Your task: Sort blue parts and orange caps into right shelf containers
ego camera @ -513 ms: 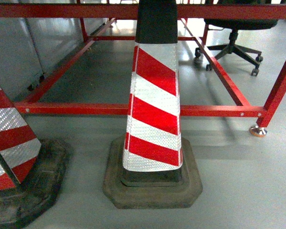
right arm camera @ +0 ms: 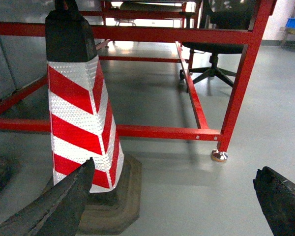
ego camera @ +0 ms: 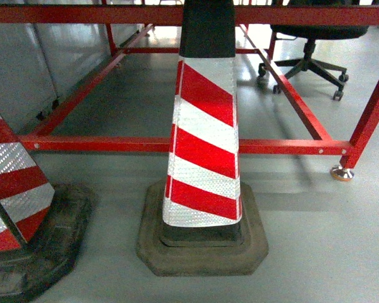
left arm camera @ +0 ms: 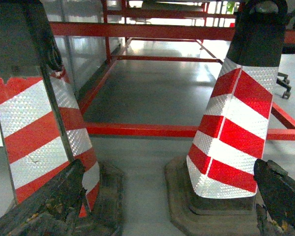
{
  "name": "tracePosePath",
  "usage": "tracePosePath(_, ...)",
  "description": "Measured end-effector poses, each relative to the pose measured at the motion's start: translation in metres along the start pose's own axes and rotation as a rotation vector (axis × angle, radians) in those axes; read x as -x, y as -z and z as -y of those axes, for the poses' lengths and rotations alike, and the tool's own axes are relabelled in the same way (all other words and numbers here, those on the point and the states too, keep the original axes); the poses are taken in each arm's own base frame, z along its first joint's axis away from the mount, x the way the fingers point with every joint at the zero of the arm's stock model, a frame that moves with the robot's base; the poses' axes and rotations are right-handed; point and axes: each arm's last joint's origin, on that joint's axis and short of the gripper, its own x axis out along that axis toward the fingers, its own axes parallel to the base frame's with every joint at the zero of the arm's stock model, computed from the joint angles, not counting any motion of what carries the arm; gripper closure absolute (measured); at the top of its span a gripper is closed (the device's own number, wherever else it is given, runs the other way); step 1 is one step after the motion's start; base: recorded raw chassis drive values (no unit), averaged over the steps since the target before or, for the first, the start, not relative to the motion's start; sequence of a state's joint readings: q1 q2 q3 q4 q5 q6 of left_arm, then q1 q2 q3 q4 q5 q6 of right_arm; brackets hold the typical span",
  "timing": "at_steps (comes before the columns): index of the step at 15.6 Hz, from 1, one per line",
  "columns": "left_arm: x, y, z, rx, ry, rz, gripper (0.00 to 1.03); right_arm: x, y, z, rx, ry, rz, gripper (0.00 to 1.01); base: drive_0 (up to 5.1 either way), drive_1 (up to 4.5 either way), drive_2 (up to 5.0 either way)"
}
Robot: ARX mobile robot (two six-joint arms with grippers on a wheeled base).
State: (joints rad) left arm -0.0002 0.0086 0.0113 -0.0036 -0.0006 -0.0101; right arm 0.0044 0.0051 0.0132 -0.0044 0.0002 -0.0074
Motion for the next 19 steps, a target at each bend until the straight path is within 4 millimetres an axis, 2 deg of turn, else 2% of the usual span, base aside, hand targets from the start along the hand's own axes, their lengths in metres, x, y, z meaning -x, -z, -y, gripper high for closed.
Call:
tracePosePath(8, 0.0, 0.0, 0.0, 0.0, 0.0, 0.0, 0.05, 0.0, 0.0, 0.0, 0.0, 0.0, 0.0, 0.03, 0.0, 0.0, 0.0)
tracePosePath(19, 0.0, 0.0002, -0.0001, -0.003, -0.004, -0.002, 0.05, 0.0, 0.0, -0.0001, 0.0, -0.005, 0.0, 0.03, 0.8, 0.79, 0.8)
